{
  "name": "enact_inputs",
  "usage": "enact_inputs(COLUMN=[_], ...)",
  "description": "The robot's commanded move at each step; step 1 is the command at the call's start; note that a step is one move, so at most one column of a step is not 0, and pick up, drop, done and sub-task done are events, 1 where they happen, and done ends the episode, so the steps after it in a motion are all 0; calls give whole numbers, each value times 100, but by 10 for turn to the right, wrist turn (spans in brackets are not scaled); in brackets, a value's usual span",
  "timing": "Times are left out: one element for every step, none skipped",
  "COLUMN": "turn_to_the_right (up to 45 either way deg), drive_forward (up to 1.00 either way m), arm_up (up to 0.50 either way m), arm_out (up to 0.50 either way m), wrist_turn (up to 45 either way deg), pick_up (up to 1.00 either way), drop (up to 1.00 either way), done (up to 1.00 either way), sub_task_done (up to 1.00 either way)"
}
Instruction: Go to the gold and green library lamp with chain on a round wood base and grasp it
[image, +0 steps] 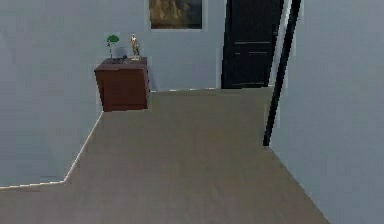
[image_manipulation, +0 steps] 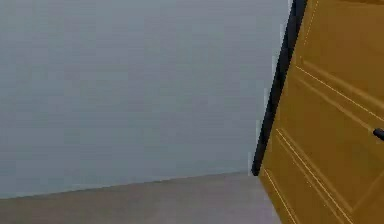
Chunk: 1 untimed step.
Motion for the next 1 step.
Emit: enact_inputs(turn_to_the_right=[0], drive_forward=[80], arm_up=[0], arm_out=[0], wrist_turn=[0], pick_up=[0], drop=[0], done=[0], sub_task_done=[0])
